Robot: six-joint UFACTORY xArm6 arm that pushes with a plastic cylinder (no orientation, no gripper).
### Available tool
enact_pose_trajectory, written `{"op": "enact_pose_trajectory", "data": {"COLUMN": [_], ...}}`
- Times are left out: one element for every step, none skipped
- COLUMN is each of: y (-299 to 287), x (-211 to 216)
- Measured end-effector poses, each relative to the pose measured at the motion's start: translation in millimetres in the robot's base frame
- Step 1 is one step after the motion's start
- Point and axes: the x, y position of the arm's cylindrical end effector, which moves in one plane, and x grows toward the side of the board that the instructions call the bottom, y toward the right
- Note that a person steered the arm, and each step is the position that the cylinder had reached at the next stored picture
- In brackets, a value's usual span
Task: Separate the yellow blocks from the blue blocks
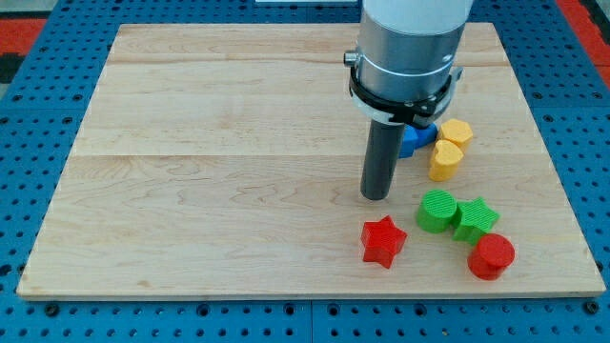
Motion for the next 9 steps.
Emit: {"op": "enact_pose_trajectory", "data": {"y": [0.0, -28.8, -59.9, 6.3, 50.0, 72.9, 73.8, 100.0, 106.0], "x": [-0.1, -32.5, -92.4, -162.3, -189.9, -188.3, -155.1, -146.2, -99.2]}}
